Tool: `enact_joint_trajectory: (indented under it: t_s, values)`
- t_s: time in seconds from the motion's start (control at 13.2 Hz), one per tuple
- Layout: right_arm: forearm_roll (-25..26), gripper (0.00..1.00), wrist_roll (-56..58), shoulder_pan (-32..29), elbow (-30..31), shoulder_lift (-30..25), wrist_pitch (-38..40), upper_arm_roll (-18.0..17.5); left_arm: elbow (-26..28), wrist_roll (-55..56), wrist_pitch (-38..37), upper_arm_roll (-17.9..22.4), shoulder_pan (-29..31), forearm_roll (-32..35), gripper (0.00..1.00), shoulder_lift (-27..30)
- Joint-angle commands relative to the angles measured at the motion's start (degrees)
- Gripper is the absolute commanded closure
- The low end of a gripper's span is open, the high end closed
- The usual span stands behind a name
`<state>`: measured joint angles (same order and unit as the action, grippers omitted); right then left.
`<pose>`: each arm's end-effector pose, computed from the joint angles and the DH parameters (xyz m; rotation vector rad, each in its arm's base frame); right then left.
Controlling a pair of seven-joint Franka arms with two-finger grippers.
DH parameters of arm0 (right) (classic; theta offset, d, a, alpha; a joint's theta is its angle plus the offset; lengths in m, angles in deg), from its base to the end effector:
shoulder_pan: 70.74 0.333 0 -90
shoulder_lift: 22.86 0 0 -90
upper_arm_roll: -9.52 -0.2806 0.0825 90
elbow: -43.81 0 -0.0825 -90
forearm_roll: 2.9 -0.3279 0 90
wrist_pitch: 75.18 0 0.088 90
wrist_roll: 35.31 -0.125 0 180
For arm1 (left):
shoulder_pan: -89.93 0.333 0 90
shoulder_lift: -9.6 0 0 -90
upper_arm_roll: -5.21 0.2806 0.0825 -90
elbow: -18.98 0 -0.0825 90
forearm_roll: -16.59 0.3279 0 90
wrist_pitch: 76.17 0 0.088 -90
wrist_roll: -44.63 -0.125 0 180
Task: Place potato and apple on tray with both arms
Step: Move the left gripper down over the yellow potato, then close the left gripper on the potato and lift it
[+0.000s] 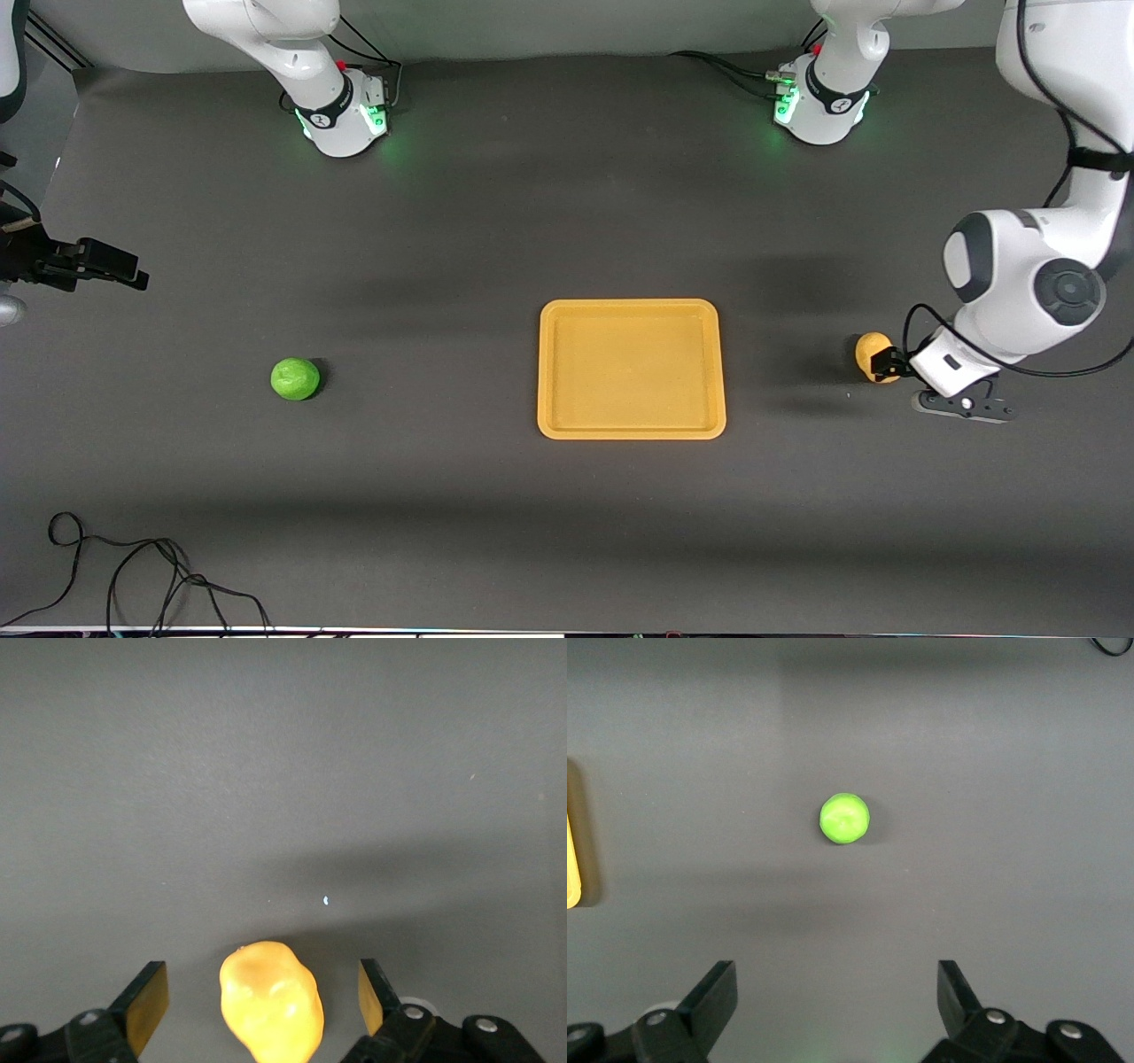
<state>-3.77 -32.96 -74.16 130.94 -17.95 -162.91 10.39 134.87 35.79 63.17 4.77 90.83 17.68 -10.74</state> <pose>0.5139 -0.0363 0.5450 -3.1208 0.0528 0.1160 0.5559 0.0048 0.2677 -3.1160 0.2495 -0.0833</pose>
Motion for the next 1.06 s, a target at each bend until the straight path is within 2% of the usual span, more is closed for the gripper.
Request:
enact_joint_trajectory:
  t_s: [0.0,0.23,0.53,0.99]
  values:
    - [0.7,0.00,1.0,0.1,0.5,-0.3,-0.6,-0.2,7.1,0.8,6.9,0.0,0.3,0.3,0.04,1.4]
    - [0.7,0.00,1.0,0.1,0.7,-0.2,-0.6,-0.2,13.2,-1.7,13.6,0.0,2.3,0.3,0.04,2.1]
    - [0.7,0.00,1.0,0.1,0.7,-0.2,-0.6,-0.2,14.6,-4.2,15.4,-0.1,4.1,0.3,0.04,1.9]
    - [0.7,0.00,1.0,0.1,0.7,-0.1,-0.6,-0.2,17.6,-3.3,23.2,-0.3,3.5,-0.5,0.05,-0.7]
